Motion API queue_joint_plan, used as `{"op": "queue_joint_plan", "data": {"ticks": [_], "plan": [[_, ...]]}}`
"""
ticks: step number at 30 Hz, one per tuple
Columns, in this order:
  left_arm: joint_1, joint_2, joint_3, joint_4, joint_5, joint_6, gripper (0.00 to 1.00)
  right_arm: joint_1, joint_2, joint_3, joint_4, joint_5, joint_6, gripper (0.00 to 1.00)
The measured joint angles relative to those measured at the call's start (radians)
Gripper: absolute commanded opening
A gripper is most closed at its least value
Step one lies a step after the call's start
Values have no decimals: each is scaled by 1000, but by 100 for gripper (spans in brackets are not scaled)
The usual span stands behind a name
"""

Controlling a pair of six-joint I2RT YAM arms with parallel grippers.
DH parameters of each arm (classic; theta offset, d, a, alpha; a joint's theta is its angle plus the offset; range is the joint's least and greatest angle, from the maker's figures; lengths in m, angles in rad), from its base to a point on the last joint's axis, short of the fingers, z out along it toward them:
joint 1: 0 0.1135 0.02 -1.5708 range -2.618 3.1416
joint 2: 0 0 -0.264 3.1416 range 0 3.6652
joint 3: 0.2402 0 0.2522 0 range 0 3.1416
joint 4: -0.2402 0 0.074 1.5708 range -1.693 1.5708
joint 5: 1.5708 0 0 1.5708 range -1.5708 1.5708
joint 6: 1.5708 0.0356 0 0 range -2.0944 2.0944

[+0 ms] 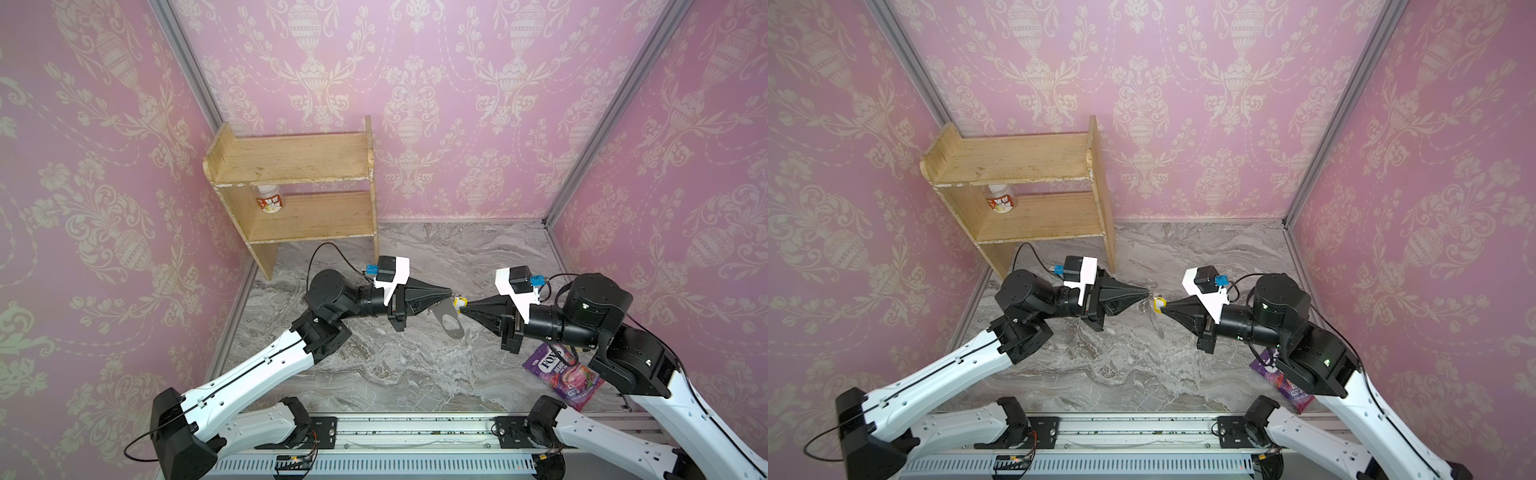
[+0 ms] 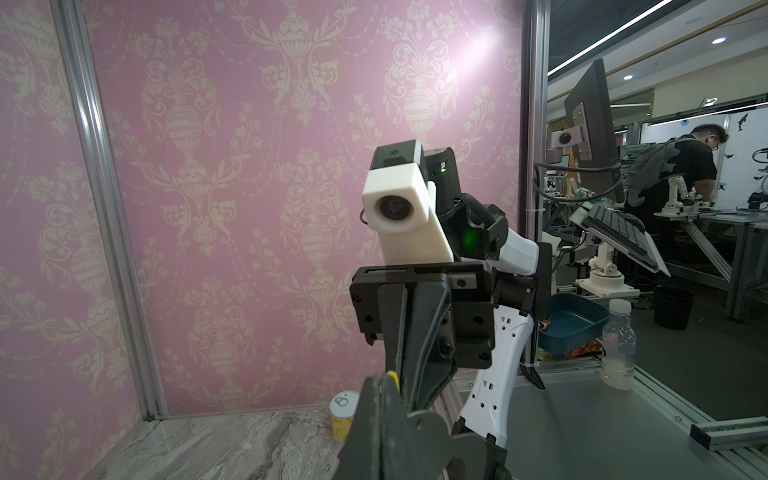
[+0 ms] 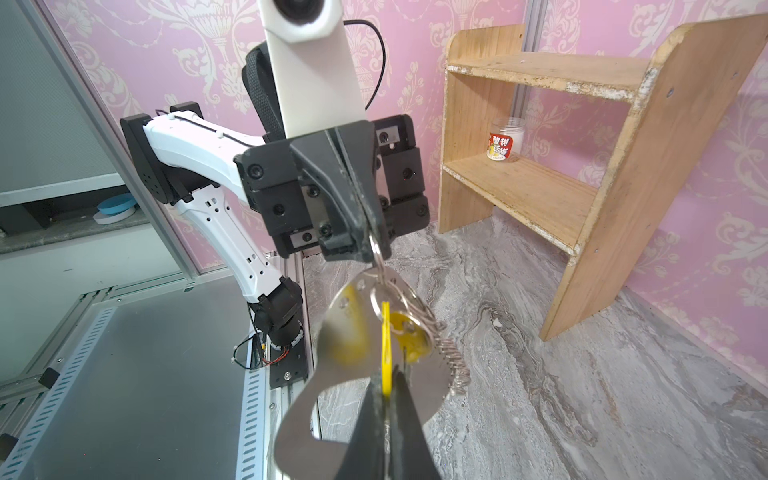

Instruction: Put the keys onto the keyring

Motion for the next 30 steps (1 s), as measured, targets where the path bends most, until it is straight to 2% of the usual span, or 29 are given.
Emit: {"op": "queue_joint_plan", "data": {"ticks": [3, 9, 21, 23, 27, 30], "plan": [[0, 4, 0, 11, 0, -2, 0, 0, 6, -1, 19, -7, 8, 24], [-1, 13, 0, 16, 1, -5, 0, 0, 34, -6, 82, -28, 27, 27], [-1, 13, 0, 18, 0, -5, 0, 0, 47, -72, 132, -44, 70, 25], [-1, 13, 0, 18, 0, -4, 0, 0, 47, -73, 134, -44, 74, 20], [-1, 13, 0, 18, 0, -4, 0, 0, 45, -73, 138, -43, 90, 3], [-1, 13, 0, 18, 0, 0, 0, 0, 41, -73, 140, -43, 92, 0]]}}
